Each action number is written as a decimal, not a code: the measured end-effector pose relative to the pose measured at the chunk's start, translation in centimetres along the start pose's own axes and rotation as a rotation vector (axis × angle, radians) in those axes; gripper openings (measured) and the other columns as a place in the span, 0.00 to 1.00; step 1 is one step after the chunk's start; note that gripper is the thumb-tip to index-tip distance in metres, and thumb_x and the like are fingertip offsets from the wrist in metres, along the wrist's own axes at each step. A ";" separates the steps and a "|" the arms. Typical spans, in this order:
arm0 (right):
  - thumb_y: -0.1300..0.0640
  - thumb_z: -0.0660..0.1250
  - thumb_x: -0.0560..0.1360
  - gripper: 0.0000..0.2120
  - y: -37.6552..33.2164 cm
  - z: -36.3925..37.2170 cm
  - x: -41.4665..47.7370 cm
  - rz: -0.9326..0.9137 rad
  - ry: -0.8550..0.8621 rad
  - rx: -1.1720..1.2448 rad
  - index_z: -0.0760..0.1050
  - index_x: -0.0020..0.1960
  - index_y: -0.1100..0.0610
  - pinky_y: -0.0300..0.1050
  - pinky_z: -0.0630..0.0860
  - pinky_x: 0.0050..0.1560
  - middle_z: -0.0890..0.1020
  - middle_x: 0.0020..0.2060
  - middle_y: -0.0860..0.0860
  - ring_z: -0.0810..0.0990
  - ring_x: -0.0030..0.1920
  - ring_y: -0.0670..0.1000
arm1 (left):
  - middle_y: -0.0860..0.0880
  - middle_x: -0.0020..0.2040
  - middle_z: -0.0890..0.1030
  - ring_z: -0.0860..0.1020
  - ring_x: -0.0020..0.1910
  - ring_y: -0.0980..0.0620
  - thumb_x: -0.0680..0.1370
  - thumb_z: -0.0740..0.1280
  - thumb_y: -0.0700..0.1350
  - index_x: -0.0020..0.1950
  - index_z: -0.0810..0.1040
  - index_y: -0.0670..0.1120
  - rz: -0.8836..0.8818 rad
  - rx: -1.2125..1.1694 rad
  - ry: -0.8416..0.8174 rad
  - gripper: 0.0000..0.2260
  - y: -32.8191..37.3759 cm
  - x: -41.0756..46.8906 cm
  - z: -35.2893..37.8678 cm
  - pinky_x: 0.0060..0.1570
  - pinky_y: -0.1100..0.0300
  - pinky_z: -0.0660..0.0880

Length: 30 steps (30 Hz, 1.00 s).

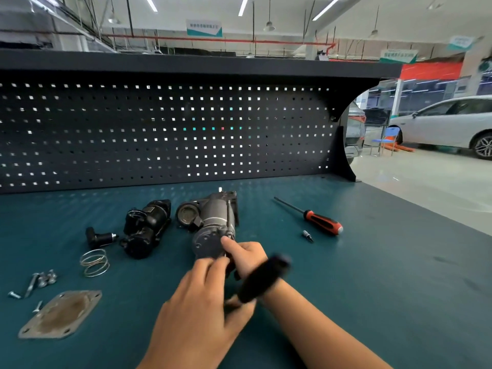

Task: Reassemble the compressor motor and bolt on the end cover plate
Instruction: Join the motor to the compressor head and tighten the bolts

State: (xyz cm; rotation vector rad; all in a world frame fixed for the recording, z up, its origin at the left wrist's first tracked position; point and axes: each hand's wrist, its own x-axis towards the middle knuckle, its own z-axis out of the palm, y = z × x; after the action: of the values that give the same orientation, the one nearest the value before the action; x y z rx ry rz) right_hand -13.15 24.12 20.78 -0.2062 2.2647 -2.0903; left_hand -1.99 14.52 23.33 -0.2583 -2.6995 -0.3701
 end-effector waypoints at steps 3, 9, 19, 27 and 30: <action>0.50 0.61 0.77 0.19 0.2 -0.4 -0.5 -0.052 -0.008 -0.024 0.74 0.32 0.58 0.36 0.67 0.30 0.75 0.27 0.50 0.71 0.29 0.47 | 0.55 0.50 0.81 0.80 0.50 0.53 0.71 0.42 0.70 0.62 0.68 0.60 -0.240 -0.465 -0.093 0.28 -0.8 -0.2 0.1 0.46 0.60 0.74; 0.50 0.55 0.81 0.19 -0.1 -0.5 -0.9 -0.013 -0.131 0.054 0.76 0.38 0.56 0.42 0.70 0.43 0.82 0.27 0.48 0.78 0.34 0.46 | 0.37 0.39 0.83 0.75 0.19 0.45 0.78 0.55 0.57 0.48 0.77 0.37 -0.885 -1.775 -0.438 0.24 -1.0 -1.2 0.5 0.17 0.58 0.73; 0.49 0.62 0.78 0.26 -0.3 0.0 -1.0 -0.116 0.118 -0.105 0.69 0.23 0.57 0.38 0.66 0.29 0.70 0.22 0.51 0.67 0.27 0.45 | 0.53 0.43 0.80 0.79 0.45 0.54 0.77 0.58 0.54 0.68 0.57 0.59 -0.095 -0.335 -0.089 0.20 -0.9 -0.6 0.7 0.38 0.62 0.69; 0.43 0.69 0.71 0.30 -0.4 0.0 -1.5 -0.160 0.144 -0.102 0.66 0.22 0.63 0.43 0.65 0.33 0.72 0.25 0.56 0.68 0.28 0.50 | 0.51 0.61 0.74 0.76 0.55 0.49 0.77 0.55 0.57 0.76 0.40 0.48 0.126 0.220 -0.144 0.35 0.2 0.1 1.7 0.41 0.58 0.63; 0.48 0.69 0.73 0.29 -0.3 0.0 -1.2 -0.138 0.160 -0.104 0.63 0.17 0.53 0.39 0.66 0.30 0.72 0.19 0.49 0.69 0.23 0.46 | 0.53 0.61 0.74 0.77 0.55 0.50 0.77 0.54 0.59 0.75 0.35 0.49 0.119 0.235 -0.116 0.36 -0.4 -0.3 2.4 0.40 0.58 0.63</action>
State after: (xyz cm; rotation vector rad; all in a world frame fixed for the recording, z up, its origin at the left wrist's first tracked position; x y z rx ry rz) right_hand -11.89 24.23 21.02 -0.2121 2.5227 -2.1270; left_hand -2.65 14.81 21.03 -0.3790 -2.7911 -0.0022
